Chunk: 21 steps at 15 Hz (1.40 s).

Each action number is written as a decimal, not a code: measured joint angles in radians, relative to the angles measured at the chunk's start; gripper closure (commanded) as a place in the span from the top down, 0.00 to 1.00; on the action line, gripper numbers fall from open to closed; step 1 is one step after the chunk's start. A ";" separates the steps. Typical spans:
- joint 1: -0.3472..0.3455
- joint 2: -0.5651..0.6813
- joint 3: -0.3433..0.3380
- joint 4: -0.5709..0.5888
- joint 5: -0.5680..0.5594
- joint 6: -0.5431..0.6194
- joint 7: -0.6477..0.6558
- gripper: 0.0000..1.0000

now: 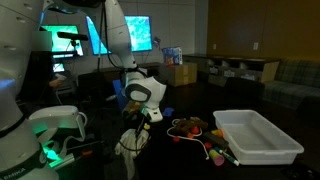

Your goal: Use the towel to sweep the things on the table to the left and then put the towel in the white bin

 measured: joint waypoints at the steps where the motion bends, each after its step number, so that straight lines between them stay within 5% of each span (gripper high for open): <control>1: 0.000 0.013 -0.009 0.018 -0.036 0.000 0.028 0.09; 8: 0.020 0.056 -0.028 0.193 -0.246 -0.035 0.177 0.09; 16: 0.049 0.126 0.029 0.417 -0.301 -0.196 0.149 0.09; 21: 0.049 0.094 0.071 0.459 -0.301 -0.204 0.084 0.09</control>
